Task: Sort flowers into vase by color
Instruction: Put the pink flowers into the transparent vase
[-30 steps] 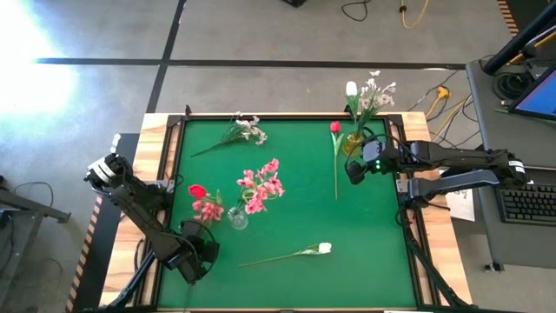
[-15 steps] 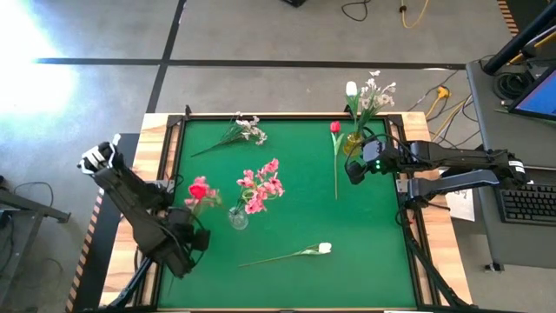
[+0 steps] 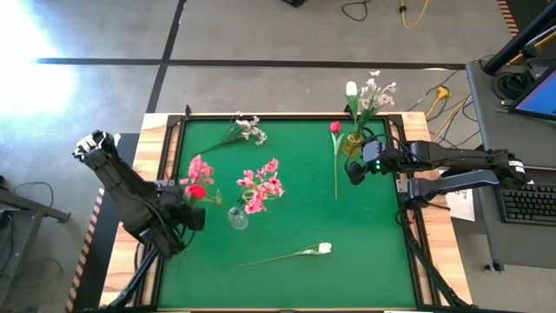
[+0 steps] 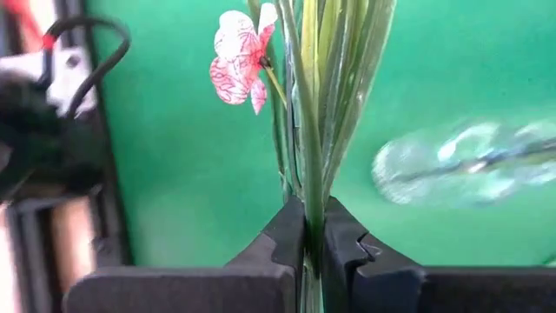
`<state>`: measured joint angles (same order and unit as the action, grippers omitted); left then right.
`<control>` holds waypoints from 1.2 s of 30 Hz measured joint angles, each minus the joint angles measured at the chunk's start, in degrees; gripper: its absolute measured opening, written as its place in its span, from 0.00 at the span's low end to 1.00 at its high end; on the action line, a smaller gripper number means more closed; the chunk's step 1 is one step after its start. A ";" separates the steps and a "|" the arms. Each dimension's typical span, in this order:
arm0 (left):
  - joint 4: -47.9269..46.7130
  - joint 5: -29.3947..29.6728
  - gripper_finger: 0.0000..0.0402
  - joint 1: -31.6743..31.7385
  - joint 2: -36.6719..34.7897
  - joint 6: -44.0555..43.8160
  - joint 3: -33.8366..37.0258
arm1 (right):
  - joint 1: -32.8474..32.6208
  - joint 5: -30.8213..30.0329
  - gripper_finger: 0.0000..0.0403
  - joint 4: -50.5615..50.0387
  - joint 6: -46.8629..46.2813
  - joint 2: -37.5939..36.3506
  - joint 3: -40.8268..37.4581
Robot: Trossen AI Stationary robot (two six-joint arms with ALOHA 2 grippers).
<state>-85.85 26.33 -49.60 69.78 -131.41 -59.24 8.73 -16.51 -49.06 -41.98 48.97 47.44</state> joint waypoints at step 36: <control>-4.21 36.81 0.00 10.14 -17.01 24.65 -5.47 | 0.00 0.02 0.89 0.04 -0.41 0.00 0.00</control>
<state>-90.06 63.14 -39.46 52.77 -106.76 -64.71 8.73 -16.50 -49.02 -42.39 48.97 47.44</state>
